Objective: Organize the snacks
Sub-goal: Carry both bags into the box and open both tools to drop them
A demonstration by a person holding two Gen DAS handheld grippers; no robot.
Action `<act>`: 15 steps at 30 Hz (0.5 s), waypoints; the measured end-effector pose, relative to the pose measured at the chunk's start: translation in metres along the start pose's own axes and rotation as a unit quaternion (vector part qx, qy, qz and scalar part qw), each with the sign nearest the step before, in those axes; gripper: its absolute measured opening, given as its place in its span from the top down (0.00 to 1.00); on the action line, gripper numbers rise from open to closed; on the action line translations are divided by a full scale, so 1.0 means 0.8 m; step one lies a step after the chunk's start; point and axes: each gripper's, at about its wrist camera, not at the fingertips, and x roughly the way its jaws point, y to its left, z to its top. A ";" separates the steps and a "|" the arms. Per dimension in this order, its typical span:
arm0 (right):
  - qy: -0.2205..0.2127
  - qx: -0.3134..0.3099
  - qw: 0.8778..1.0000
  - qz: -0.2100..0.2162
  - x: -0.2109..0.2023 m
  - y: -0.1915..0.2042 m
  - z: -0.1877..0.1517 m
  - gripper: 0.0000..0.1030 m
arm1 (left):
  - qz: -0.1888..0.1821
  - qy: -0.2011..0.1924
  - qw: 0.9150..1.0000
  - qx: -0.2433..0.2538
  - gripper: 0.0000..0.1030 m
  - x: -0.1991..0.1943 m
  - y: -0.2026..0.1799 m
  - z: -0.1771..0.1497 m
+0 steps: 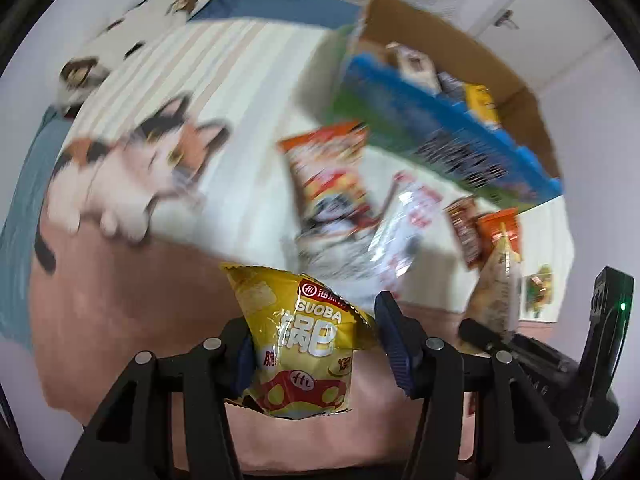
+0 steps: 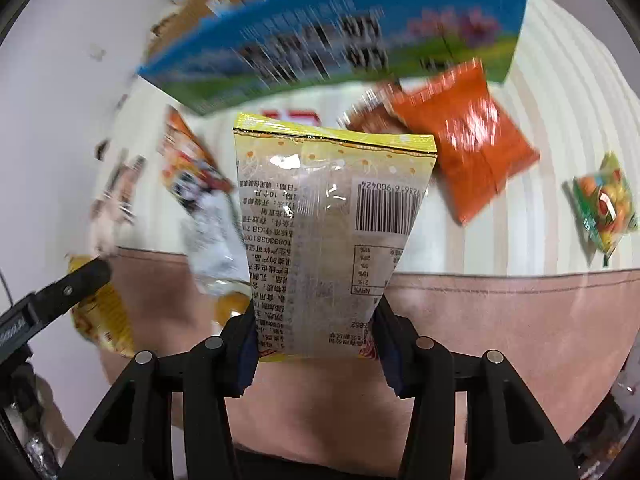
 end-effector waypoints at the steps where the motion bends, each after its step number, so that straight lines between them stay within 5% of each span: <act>1: -0.006 0.000 1.000 0.007 -0.012 0.000 0.006 0.49 | -0.006 -0.002 1.000 0.005 0.50 -0.008 -0.006 0.009; 8: -0.052 0.012 0.997 0.059 -0.098 0.001 0.072 0.49 | -0.044 -0.012 0.997 0.055 0.50 -0.043 -0.086 0.090; 15: -0.067 0.010 0.995 0.074 -0.133 0.008 0.186 0.49 | -0.042 -0.002 0.995 0.096 0.50 -0.045 -0.167 0.211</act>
